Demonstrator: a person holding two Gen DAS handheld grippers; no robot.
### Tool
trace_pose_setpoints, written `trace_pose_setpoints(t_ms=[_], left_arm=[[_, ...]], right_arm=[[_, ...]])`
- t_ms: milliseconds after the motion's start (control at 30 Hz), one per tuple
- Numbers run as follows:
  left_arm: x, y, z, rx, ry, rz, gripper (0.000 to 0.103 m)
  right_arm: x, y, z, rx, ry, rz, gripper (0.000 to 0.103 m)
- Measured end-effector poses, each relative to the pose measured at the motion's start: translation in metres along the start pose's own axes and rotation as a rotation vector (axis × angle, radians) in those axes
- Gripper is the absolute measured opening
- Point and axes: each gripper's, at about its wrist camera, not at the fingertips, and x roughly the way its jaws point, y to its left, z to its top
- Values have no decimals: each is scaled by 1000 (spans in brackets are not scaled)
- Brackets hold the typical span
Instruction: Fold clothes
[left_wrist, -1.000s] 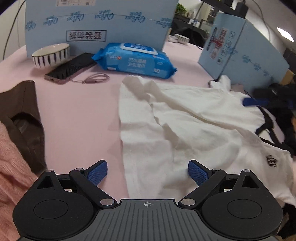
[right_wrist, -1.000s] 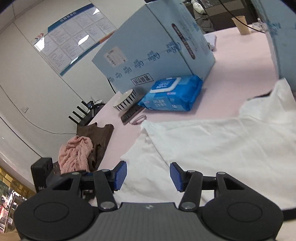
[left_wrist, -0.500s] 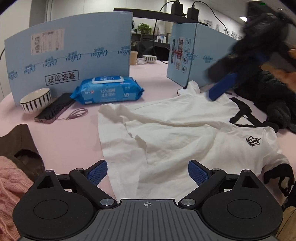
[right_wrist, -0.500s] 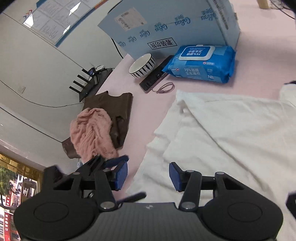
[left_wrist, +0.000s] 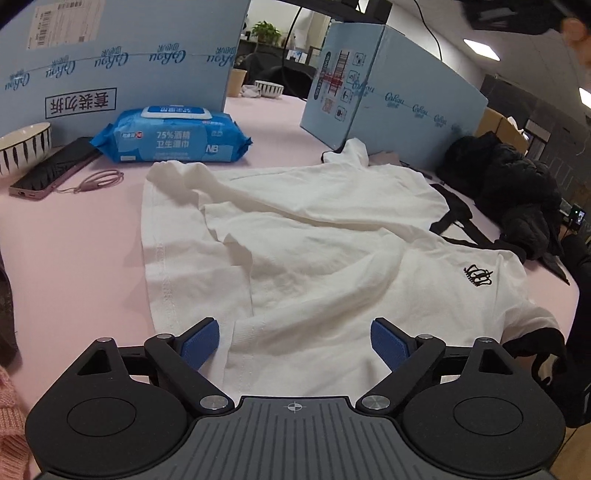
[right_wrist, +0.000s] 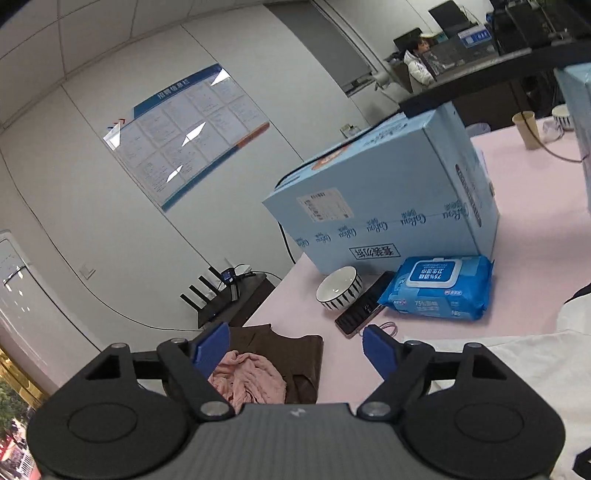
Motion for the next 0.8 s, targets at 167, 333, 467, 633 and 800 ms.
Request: trace_pose_setpoints(t_ms=[167, 333, 467, 633, 800], left_arm=[[-2, 7, -5, -50, 25, -52, 16], [-11, 6, -16, -81, 14, -79, 12], [-17, 4, -23, -97, 6, -79, 12], [-20, -1, -22, -59, -26, -8, 19], [-19, -7, -14, 11, -55, 75, 57]], right_arm=[[81, -26, -1, -32, 109, -167, 76], [144, -24, -23, -285, 220, -412, 74], [190, -16, -52, -525, 306, -564, 69], [228, -16, -71, -639, 386, -635, 42], [252, -22, -81, -652, 435, -663, 42]])
